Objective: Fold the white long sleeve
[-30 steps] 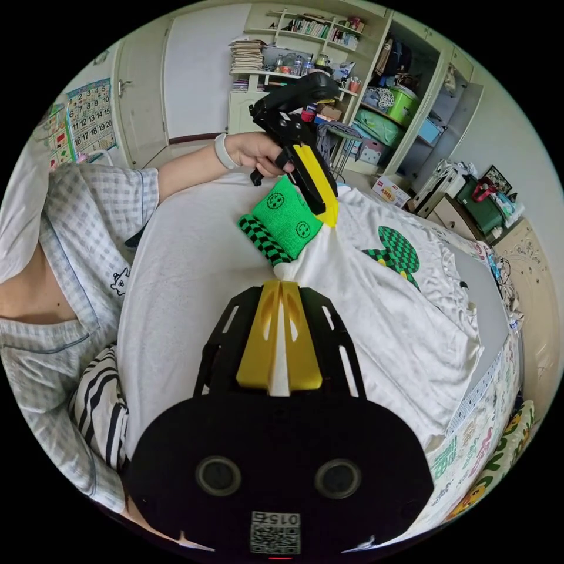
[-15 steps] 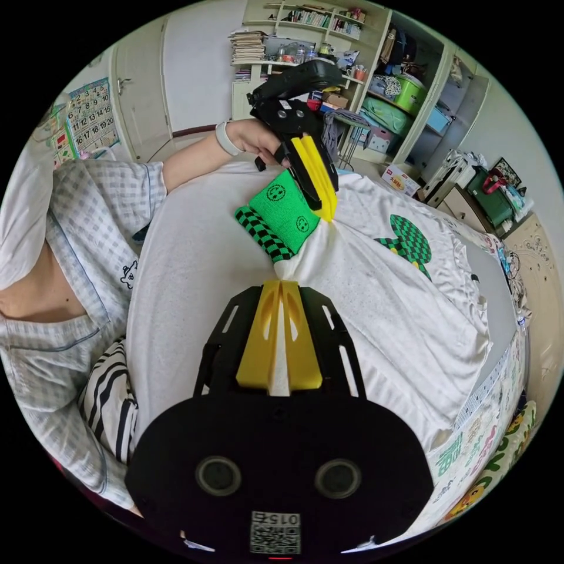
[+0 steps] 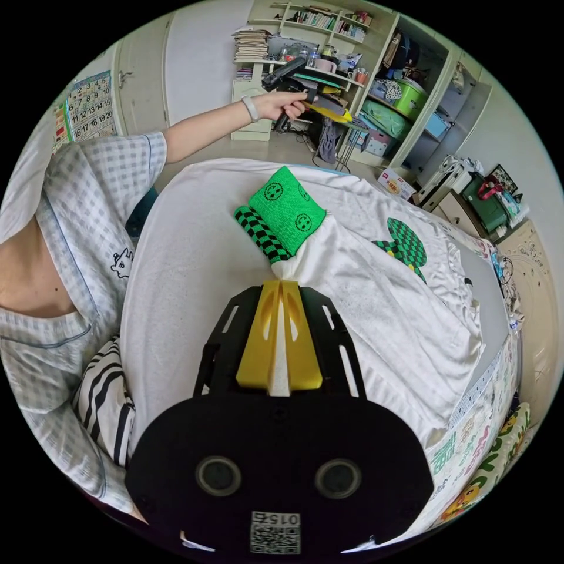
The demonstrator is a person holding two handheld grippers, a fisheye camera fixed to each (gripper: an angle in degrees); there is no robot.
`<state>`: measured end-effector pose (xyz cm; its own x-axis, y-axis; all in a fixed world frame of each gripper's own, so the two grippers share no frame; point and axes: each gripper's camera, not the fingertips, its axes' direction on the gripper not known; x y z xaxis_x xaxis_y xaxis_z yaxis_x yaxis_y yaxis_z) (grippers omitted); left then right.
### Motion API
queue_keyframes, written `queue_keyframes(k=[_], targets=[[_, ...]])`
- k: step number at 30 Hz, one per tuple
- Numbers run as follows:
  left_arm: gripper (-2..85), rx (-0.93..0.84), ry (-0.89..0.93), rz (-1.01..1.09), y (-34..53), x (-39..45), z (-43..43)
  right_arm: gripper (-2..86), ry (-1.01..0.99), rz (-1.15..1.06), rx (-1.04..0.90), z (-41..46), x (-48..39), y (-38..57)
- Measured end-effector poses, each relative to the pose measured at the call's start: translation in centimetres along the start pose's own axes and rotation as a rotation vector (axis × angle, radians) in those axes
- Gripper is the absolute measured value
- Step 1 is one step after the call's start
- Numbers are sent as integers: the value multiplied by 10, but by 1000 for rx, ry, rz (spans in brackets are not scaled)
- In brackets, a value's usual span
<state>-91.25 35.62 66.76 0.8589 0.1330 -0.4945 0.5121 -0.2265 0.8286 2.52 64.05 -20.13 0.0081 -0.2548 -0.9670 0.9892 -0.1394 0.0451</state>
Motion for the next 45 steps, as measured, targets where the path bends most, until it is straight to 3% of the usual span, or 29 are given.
queue_keyframes(k=[3, 5, 8, 14, 22, 27, 31, 35, 39, 41, 45], targets=[[108, -98, -89, -214, 27, -151, 30, -10, -21, 10, 1, 3, 3, 1], [116, -119, -34, -431, 62, -260, 61, -10, -41, 19, 2, 6, 6, 2], [123, -84, 51, -631, 101, -357, 101, -10, -75, 35, 3, 9, 12, 4], [128, -160, 52, -789, 132, -455, 180, -10, -116, 53, 6, 18, 16, 11], [49, -30, 56, -700, 101, -460, 197, -10, -131, 60, 7, 30, 11, 26], [14, 31, -62, -455, 21, -352, 157, -5, -124, 56, 8, 37, 3, 38], [0, 131, -102, -25, -76, -135, 104, 43, -104, -8, 22, 41, -16, 53], [-2, 217, 14, 367, -122, 117, 44, 94, -54, -152, 93, 31, -47, 84], [-1, 211, 161, 640, -109, 321, 19, 83, -9, -81, 295, -2, -45, 121], [2, 149, 284, 771, -79, 431, 30, 81, 51, 10, 485, -28, -40, 155], [5, 2, 431, 927, -21, 550, 88, 87, 250, 176, 647, -39, -40, 200]])
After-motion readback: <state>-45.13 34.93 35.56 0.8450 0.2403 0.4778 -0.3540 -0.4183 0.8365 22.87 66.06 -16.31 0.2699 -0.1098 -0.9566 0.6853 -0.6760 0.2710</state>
